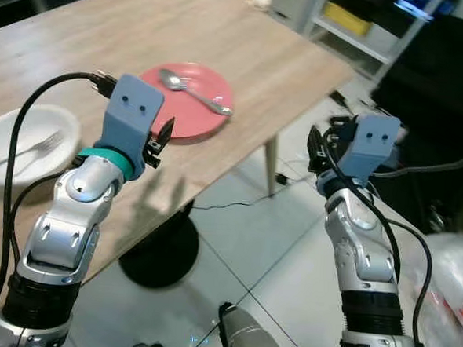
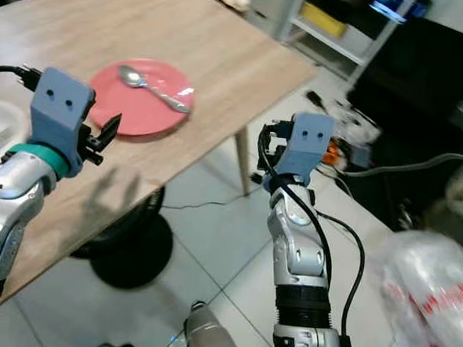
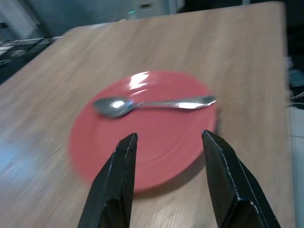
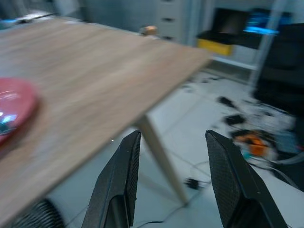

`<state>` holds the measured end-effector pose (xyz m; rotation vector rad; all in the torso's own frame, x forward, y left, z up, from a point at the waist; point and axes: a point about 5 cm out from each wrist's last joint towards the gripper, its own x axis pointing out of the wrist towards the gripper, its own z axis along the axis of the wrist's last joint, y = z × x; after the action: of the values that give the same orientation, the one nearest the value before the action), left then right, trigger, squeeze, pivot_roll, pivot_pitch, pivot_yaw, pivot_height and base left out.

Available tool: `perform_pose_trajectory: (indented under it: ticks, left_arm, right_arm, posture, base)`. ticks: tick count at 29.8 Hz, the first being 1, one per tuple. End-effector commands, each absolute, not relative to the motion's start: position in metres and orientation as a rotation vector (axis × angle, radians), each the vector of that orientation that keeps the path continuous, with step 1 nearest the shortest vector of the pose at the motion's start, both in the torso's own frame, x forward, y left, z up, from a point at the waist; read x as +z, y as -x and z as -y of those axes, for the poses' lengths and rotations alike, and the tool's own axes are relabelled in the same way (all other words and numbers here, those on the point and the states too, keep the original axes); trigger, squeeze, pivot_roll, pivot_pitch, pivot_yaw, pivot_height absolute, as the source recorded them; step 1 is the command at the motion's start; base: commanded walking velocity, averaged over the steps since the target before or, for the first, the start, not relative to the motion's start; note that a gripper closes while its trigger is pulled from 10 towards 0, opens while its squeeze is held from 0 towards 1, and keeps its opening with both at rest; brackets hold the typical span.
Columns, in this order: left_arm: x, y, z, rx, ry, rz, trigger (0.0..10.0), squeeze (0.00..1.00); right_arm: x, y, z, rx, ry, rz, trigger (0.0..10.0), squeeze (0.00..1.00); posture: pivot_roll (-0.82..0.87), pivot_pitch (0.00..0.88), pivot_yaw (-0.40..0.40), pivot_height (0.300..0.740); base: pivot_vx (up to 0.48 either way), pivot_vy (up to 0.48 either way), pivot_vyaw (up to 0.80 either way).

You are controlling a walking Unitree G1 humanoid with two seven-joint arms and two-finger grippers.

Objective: Setting the table

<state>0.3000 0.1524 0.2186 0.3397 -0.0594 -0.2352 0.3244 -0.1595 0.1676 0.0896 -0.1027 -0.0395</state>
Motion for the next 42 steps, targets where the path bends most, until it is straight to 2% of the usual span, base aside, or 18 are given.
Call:
perform_pose_trajectory:
  ticks: [1,20,42]
  left_arm:
    - [0.217,-0.301,-0.154,-0.236,-0.345,0.056,10.0,0.00]
    - [0.223,-0.309,-0.157,-0.248,-0.266,0.073,10.0,0.00]
    - [0.222,-0.311,-0.159,-0.242,-0.274,0.078,10.0,0.00]
  right_arm:
    - [0.165,-0.323,0.157,-0.029,-0.098,0.089,10.0,0.00]
    - [0.165,-0.324,0.158,-0.022,-0.076,0.091,10.0,0.00]
    - [0.166,-0.326,0.160,-0.029,-0.070,0.091,10.0,0.00]
  posture:
    - [-0.08,0.062,0.036,0.740]
    - [-0.08,0.068,0.034,0.740]
    - [-0.09,0.053,0.036,0.740]
  base:
    - [0.000,0.000,-0.80]
    - [0.000,0.000,-0.80]
    - [0.000,0.000,-0.80]
